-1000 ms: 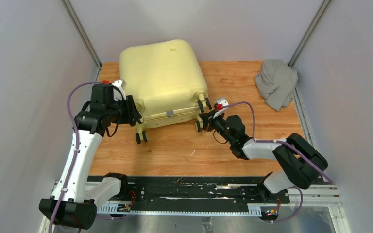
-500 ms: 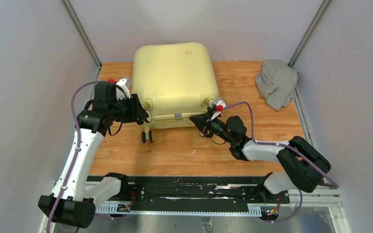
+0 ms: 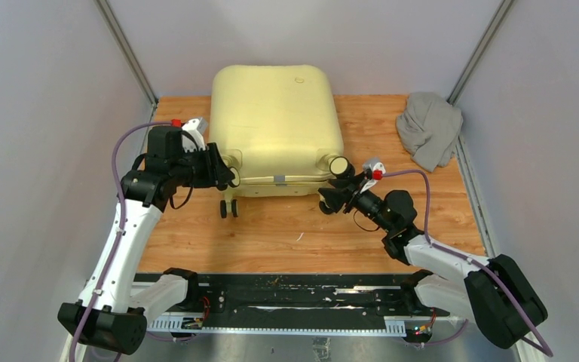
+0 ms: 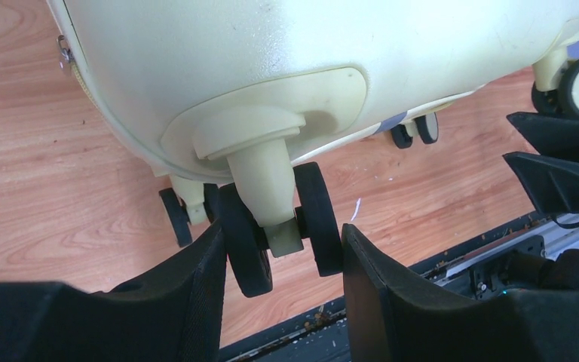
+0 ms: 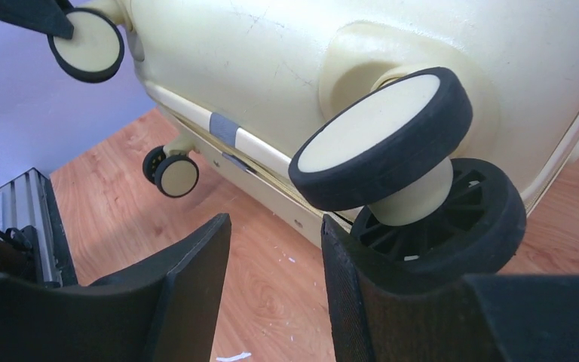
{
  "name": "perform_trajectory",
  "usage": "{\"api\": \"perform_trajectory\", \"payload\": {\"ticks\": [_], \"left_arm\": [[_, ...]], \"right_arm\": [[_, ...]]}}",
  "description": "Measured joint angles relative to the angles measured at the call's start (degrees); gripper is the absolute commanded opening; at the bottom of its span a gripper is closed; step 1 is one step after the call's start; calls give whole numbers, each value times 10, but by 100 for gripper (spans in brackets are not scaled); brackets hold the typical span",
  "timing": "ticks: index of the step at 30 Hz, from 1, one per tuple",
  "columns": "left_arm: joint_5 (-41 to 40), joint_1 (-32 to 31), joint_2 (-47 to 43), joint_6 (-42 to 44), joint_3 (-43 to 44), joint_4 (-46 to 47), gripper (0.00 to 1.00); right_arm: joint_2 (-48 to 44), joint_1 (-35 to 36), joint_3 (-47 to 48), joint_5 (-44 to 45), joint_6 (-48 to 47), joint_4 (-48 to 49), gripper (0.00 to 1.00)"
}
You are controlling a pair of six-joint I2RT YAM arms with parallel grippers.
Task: Pack the luggage
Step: Zip the luggage at the center of the board.
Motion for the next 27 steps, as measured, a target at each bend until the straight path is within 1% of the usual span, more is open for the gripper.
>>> {"api": "perform_trajectory", "payload": {"ticks": [3, 7, 12, 21, 23, 27], "left_arm": [[0, -1, 0, 3, 5, 2, 0], [2, -3, 2, 4, 10, 2, 0], [-2, -3, 4, 5, 10, 0, 0], [-8, -2, 4, 3, 6, -1, 0], [-13, 2, 3, 3, -3, 3, 0], [-22, 7, 2, -4, -25, -1, 0]], "right_arm": [[1, -6, -13, -16, 4, 7, 51], [17, -13, -17, -26, 7, 23, 45], [56, -17, -10, -36, 8, 46, 46], [100, 20, -5, -19, -6, 83, 41], [110, 48, 10, -17, -20, 61, 40], [166, 132, 74, -38, -43, -53, 40]]}}
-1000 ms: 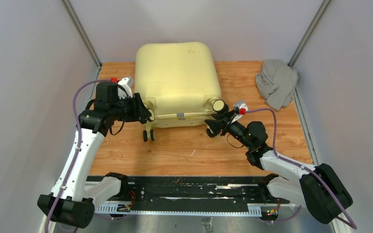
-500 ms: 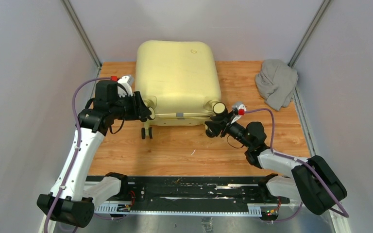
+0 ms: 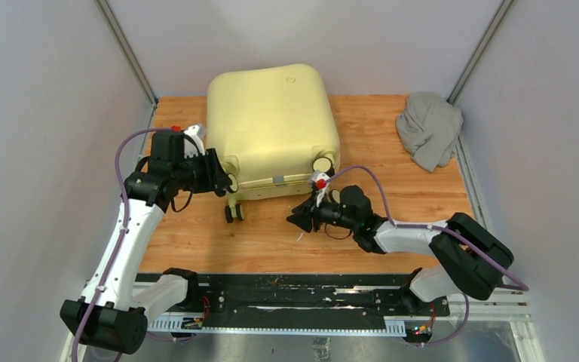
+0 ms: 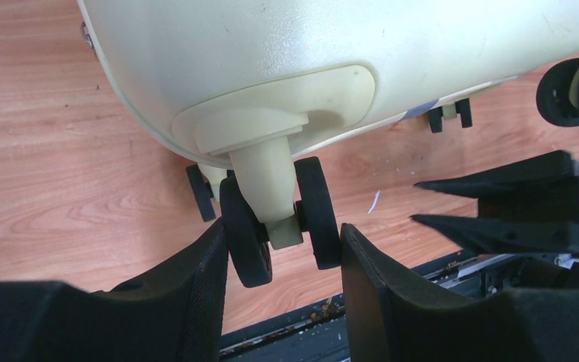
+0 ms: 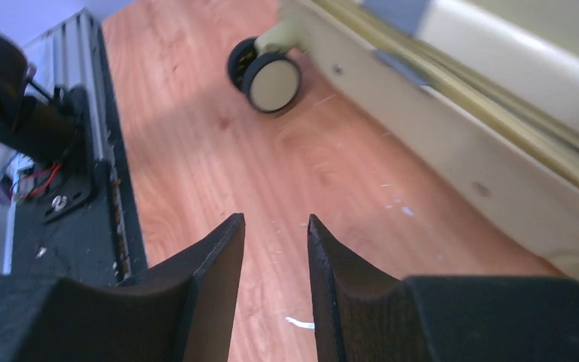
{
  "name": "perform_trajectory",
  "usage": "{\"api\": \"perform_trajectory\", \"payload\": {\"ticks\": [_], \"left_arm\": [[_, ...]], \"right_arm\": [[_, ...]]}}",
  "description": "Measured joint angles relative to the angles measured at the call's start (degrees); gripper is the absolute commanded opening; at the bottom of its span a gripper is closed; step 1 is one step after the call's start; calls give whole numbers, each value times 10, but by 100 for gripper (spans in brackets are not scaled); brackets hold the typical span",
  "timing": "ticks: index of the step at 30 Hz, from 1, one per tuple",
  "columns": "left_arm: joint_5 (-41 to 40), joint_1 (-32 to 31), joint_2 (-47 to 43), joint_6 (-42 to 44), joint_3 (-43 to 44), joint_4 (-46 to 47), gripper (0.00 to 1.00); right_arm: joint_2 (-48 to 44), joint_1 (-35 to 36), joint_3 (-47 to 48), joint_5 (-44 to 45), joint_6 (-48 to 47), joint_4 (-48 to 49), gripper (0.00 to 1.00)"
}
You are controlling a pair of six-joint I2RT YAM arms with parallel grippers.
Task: Pack the luggage
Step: Zip the luggage at the center of the board.
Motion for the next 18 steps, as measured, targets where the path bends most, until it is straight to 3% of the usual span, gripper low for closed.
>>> {"api": "perform_trajectory", "payload": {"ticks": [10, 18], "left_arm": [[0, 3, -1, -7, -5, 2, 0], [10, 28, -1, -6, 1, 4, 0]], "right_arm": [[27, 37, 46, -12, -10, -115, 40], [-122, 14, -102, 114, 42, -116, 43]]}}
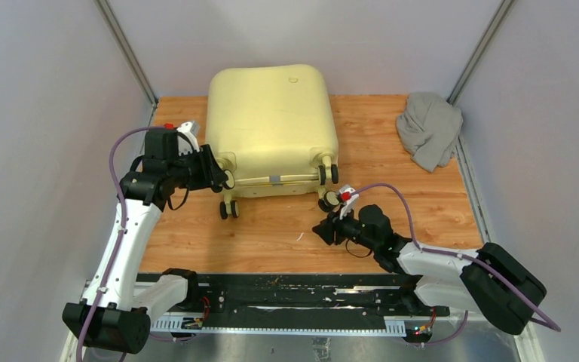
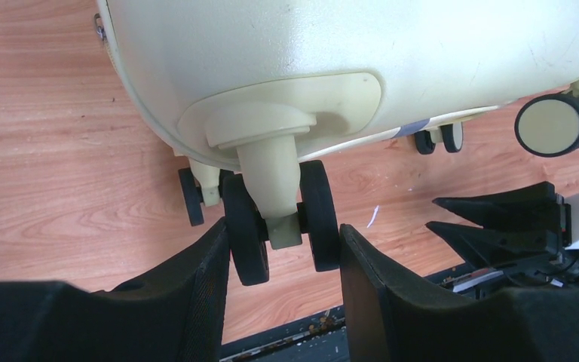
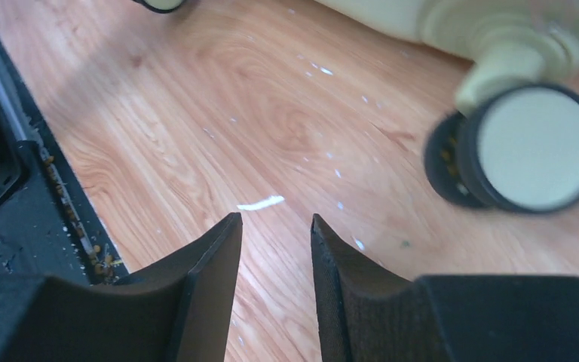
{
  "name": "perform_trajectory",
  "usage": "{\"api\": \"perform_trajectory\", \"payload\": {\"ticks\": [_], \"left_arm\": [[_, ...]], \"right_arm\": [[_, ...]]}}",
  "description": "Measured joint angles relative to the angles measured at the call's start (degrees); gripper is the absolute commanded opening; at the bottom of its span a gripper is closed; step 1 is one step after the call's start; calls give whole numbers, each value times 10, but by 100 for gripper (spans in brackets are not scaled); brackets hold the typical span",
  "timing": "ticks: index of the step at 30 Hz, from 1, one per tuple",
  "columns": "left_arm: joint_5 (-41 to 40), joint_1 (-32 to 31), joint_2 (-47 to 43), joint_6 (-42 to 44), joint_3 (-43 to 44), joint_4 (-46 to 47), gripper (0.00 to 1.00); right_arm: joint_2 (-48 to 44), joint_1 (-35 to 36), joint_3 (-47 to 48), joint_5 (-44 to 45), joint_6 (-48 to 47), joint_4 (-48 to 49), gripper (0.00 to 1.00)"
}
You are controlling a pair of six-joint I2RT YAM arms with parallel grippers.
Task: Pack the luggage
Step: Zip the luggage at the center of the board.
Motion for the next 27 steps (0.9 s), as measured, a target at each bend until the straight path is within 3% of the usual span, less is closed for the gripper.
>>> {"api": "perform_trajectory", "payload": {"ticks": [12, 27], "left_arm": [[4, 0, 0, 0, 15, -1, 0], [16, 0, 0, -2, 15, -6, 0]], "right_arm": [[-41, -163, -13, 1, 52, 17, 39], [104, -176, 63, -52, 88, 153, 34]]}}
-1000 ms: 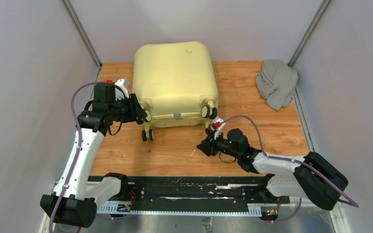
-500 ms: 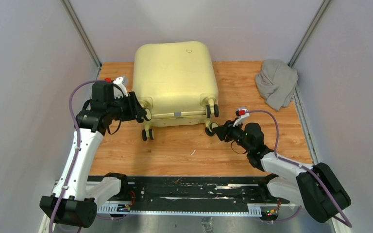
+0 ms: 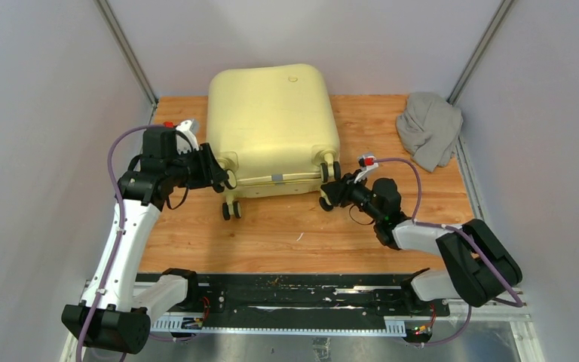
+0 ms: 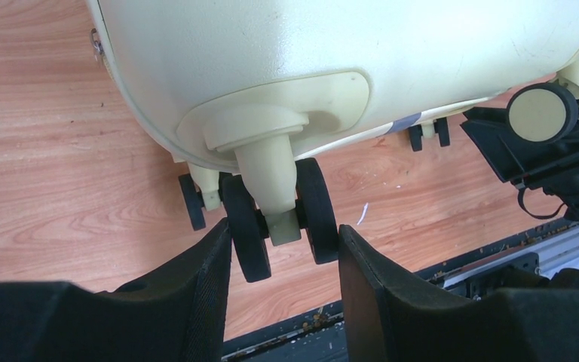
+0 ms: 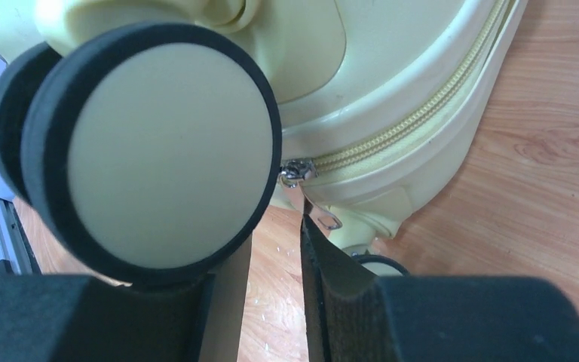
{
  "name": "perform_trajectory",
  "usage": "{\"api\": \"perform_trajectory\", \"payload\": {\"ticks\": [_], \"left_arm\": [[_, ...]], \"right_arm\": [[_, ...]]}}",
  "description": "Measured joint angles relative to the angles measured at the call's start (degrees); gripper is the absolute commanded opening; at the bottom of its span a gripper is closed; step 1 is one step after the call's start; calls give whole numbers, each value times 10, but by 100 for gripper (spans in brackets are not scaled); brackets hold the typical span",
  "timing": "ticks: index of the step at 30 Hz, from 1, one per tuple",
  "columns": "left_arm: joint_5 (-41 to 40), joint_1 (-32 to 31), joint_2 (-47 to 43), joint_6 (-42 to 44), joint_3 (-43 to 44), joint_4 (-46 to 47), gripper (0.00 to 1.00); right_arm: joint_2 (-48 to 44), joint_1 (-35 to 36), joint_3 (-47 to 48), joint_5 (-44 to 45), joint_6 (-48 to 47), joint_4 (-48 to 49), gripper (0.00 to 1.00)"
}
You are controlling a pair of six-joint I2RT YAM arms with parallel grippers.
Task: Pack the luggage
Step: Zip the luggage at the center of the board.
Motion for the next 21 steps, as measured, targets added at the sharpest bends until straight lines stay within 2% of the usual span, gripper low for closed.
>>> {"api": "perform_trajectory", "payload": {"ticks": [6, 13, 15, 19, 20, 21], "left_arm": [[16, 2, -3, 0, -4, 3, 0], [86, 2, -60, 5, -5, 90, 0], [91, 2, -75, 14, -5, 91, 0], [93, 2, -96, 37, -5, 78, 0], [93, 2, -101, 45, -5, 74, 4], [94, 2, -104, 56, -5, 72, 13]], "right_arm": [[28, 0, 23, 2, 1, 14, 30], [105, 0, 68, 10, -6, 46, 23], [130, -4, 83, 12, -7, 73, 23], [154, -15, 89, 17, 0, 97, 31], [154, -16, 85, 17, 3, 104, 33], [153, -16, 78, 17, 5, 114, 35]]}}
